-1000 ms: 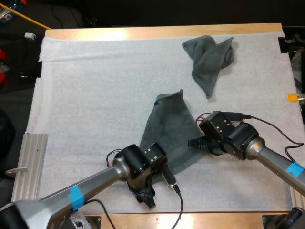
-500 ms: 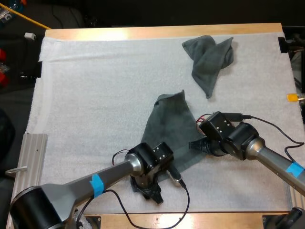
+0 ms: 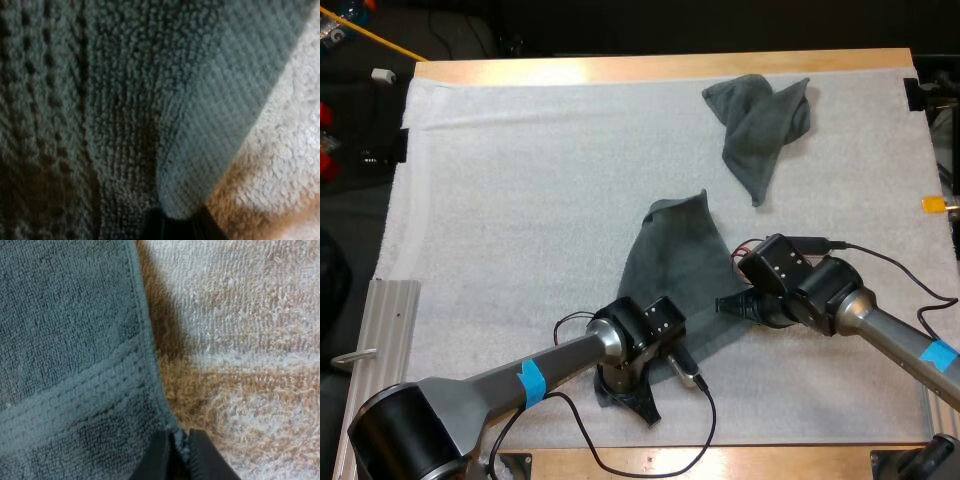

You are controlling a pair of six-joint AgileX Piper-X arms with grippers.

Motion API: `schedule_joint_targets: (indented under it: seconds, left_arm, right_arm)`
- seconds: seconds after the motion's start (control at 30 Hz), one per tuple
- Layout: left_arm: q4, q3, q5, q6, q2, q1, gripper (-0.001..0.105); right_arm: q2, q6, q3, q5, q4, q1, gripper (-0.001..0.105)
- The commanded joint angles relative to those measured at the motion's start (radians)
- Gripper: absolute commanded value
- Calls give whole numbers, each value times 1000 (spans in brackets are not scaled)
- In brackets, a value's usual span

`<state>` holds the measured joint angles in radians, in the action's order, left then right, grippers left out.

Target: Pick towel from pile, fold and stack

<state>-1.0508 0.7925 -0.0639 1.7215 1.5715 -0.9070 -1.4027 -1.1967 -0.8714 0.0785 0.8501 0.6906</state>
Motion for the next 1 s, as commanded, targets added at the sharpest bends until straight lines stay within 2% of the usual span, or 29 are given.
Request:
schedule_joint_targets:
  seconds: [0.0,0.17,0.37,0.47,0.6,0.73,0.97]
  left_arm:
    - [-15,-7,-22,9,-1,-2,0]
    - [-18,-7,-22,16,-76,-2,0]
    - [-54,-7,-22,53,-260,-2,0]
    - [-101,10,-22,72,-378,-2,0]
    - [-141,87,-54,115,-518,-2,0]
    - [-157,202,-100,122,-612,-2,0]
    - [-257,371,-106,111,-641,-2,0]
  right_arm:
    - [9,-14,-4,9,8,1,0]
    - [32,-56,-4,15,8,1,0]
    - [157,-63,-7,45,28,1,0]
    - [242,-63,-20,53,82,1,0]
    - [371,-63,-71,53,171,1,0]
    - [474,-63,-145,45,245,1,0]
    - [538,-63,-307,8,454,1,0]
